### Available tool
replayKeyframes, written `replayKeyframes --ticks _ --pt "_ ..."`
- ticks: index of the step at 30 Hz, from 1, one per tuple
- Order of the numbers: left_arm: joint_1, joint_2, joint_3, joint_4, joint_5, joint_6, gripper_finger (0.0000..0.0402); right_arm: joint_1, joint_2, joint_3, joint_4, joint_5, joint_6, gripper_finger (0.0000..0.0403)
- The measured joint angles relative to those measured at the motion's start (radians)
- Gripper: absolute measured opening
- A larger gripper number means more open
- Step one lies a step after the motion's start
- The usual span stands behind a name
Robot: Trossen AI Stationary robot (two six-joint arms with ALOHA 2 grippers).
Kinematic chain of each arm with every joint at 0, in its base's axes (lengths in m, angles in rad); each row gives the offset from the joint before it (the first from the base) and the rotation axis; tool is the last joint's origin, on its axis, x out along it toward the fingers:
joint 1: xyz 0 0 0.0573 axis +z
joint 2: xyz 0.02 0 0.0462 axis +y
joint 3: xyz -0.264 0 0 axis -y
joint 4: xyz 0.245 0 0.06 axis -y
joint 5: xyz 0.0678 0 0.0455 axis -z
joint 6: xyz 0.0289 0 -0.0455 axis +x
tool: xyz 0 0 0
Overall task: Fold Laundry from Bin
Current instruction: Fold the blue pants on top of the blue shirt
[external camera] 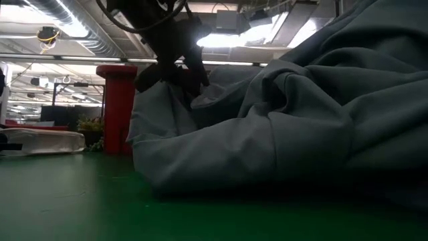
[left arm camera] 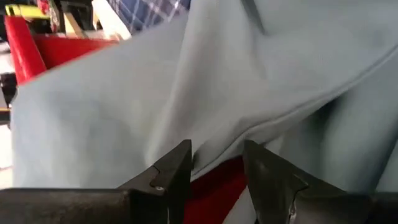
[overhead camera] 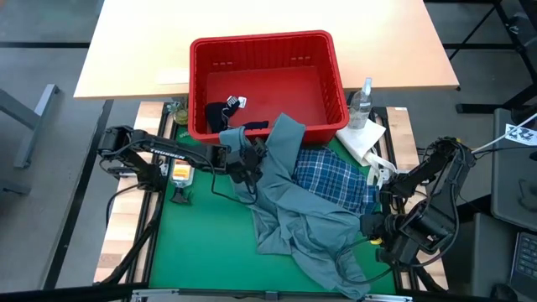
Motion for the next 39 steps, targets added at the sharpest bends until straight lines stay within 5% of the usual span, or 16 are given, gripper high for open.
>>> replayKeyframes --ticks 14,21,31,39 --pt "0.002 0.000 0.000 -0.060 0.034 0.084 0.0119 0.000 0.000 0.000 0.000 0.000 0.000 0.0016" --pt "-0.003 0.000 0.000 -0.052 0.028 -0.096 0.0009 0.000 0.000 0.000 0.000 0.035 0.000 0.0016" --pt "-0.120 -0.052 0.000 0.002 -0.148 -0.291 0.0001 0.000 0.000 0.000 0.000 0.112 0.026 0.0016" --pt "-0.229 -0.235 0.000 -0.005 -0.195 -0.533 0.0000 0.000 0.000 0.000 0.000 0.127 0.051 0.0016"
